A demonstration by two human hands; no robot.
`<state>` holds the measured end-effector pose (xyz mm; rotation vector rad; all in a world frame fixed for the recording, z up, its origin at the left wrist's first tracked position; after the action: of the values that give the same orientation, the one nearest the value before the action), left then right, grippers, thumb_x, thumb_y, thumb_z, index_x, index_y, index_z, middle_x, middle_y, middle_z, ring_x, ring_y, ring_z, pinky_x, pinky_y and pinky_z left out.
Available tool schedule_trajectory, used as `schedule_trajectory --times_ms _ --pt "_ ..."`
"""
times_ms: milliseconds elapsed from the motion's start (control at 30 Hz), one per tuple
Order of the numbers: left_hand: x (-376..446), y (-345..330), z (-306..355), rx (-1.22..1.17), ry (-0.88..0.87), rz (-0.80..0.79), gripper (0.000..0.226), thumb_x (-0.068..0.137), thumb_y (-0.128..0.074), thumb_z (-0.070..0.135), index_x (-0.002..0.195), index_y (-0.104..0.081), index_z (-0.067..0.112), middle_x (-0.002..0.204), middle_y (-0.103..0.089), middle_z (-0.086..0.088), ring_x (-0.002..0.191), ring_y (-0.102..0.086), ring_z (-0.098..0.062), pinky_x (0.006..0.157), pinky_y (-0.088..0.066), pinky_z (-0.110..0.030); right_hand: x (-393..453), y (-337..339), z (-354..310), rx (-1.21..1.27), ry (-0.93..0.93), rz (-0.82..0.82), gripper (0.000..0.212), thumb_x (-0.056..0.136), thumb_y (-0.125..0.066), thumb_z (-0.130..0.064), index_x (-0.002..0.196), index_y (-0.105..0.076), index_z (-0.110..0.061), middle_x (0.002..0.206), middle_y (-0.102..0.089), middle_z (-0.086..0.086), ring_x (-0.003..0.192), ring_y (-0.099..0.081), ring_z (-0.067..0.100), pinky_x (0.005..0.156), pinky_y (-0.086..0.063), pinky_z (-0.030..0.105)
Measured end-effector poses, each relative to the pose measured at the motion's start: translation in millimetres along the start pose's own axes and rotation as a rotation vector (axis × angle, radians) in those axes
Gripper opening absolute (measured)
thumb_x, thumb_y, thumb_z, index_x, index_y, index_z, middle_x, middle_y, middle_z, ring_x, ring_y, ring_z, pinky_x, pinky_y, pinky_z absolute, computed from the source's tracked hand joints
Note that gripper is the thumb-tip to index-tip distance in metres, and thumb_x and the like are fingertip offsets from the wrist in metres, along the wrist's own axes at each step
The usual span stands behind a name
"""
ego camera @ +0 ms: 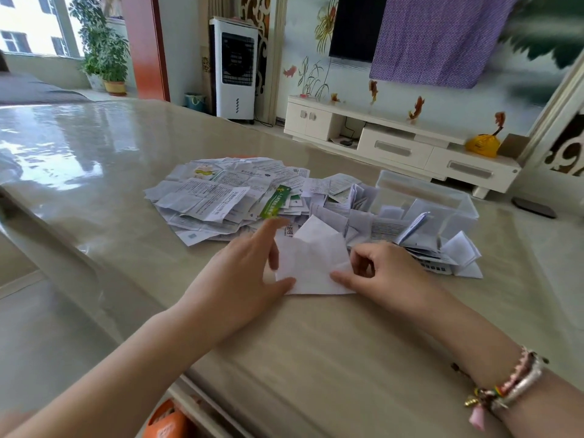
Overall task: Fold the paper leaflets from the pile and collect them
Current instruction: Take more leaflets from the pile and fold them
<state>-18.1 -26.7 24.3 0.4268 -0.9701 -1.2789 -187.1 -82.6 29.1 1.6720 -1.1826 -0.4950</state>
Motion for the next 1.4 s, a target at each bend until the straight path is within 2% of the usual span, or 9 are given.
schedule_trajectory --times_ms 133,267,467,633,733,833,1000,1200,1400 --pt "-2.1 5.0 10.2 0.162 -0.134 0.034 0.081 0.077 -0.072 0.04 0.143 -0.025 0.039 0.114 -0.034 0.016 0.112 -0.037 -0.009 0.101 -0.032 -0.027 -3.5 8.7 -10.2 -0.055 0.074 0.062 0.035 0.076 -0.075 -0.041 0.071 -0.045 -0.023 0.073 -0.049 -0.008 0.072 -0.043 0.002 0.062 -0.034 0.018" --pt "-4.5 -3.6 19.3 0.146 -0.27 -0.038 0.04 0.086 -0.05 0.051 0.122 -0.059 0.036 0.121 -0.047 0.02 0.113 -0.043 -0.011 0.099 -0.041 -0.032 -7.3 8.8 -25.0 0.019 0.264 -0.001 0.03 0.074 -0.077 -0.044 0.088 -0.056 -0.028 0.089 -0.055 -0.017 0.092 -0.047 0.003 0.077 -0.036 0.014" --pt "-6.7 -17.0 12.4 0.107 -0.254 -0.119 0.057 0.079 -0.041 0.07 0.119 -0.061 0.033 0.115 -0.052 0.018 0.108 -0.047 -0.007 0.095 -0.042 -0.027 -9.3 -9.7 -26.7 0.068 0.3 -0.167 0.032 0.079 -0.073 -0.047 0.107 -0.062 -0.034 0.104 -0.057 -0.02 0.101 -0.054 0.002 0.088 -0.046 0.026" --pt "0.9 -8.0 7.3 -0.002 -0.167 -0.052 0.029 0.084 -0.052 0.045 0.102 -0.069 0.03 0.095 -0.06 0.017 0.088 -0.057 -0.002 0.08 -0.049 -0.029 -6.4 -3.1 -21.4 0.149 0.271 -0.101 0.011 0.086 -0.068 -0.025 0.097 -0.066 -0.029 0.097 -0.066 -0.016 0.094 -0.061 0.004 0.085 -0.049 0.031" --pt "3.2 1.4 6.1 -0.07 -0.101 0.018 0.013 0.088 -0.062 0.026 0.097 -0.07 0.029 0.078 -0.064 0.013 0.077 -0.058 -0.001 0.07 -0.045 -0.016 -3.0 1.1 -12.1 0.291 0.189 -0.058 0.004 0.088 -0.066 -0.023 0.089 -0.068 -0.027 0.088 -0.069 -0.01 0.082 -0.063 0.009 0.082 -0.051 0.035" --pt "3.8 1.0 2.2 -0.088 -0.051 0.021 0.021 0.084 -0.067 0.018 0.102 -0.068 0.03 0.073 -0.062 0.012 0.074 -0.056 -0.001 0.066 -0.041 -0.009 -0.2 -0.8 -4.1 0.355 0.126 -0.059 0.004 0.086 -0.069 -0.024 0.09 -0.068 -0.026 0.084 -0.069 -0.002 0.08 -0.063 0.019 0.079 -0.052 0.037" --pt "3.0 -7.4 1.4 0.079 -0.098 0.004 0.043 0.084 -0.067 0.032 0.126 -0.054 0.034 0.108 -0.051 0.015 0.083 -0.048 -0.004 0.083 -0.046 -0.027 1.9 -3.8 -3.2 0.113 0.13 -0.023 0.024 0.083 -0.071 -0.028 0.104 -0.059 -0.032 0.082 -0.058 -0.008 0.074 -0.053 0.002 0.068 -0.042 0.015" --pt "2.5 -8.2 7.9 0.111 -0.193 0.013 0.015 0.087 -0.064 0.033 0.102 -0.069 0.034 0.104 -0.053 0.013 0.1 -0.051 -0.013 0.089 -0.047 -0.037 -4.1 -5.4 -15.7 0.062 0.232 -0.069 0.03 0.082 -0.072 -0.035 0.107 -0.057 -0.033 0.105 -0.054 -0.022 0.103 -0.047 -0.002 0.083 -0.035 0.006" --pt "4.2 -12.3 5.0 0.071 -0.152 -0.046 0.046 0.072 -0.047 0.069 0.097 -0.069 0.037 0.098 -0.053 0.019 0.1 -0.051 -0.008 0.089 -0.046 -0.035 -7.3 -6.7 -22.9 -0.029 0.332 -0.108 0.027 0.085 -0.068 -0.04 0.11 -0.06 -0.034 0.108 -0.058 -0.023 0.108 -0.05 -0.002 0.093 -0.039 0.018"
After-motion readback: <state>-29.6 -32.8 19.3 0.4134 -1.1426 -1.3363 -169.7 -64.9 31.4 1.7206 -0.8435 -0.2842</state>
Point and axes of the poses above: each hand's wrist, its own x-axis towards the middle knuckle, its own y-axis out of the back of the hand, z = x × y, the point moved 10 cm from there along x, towards the middle knuckle
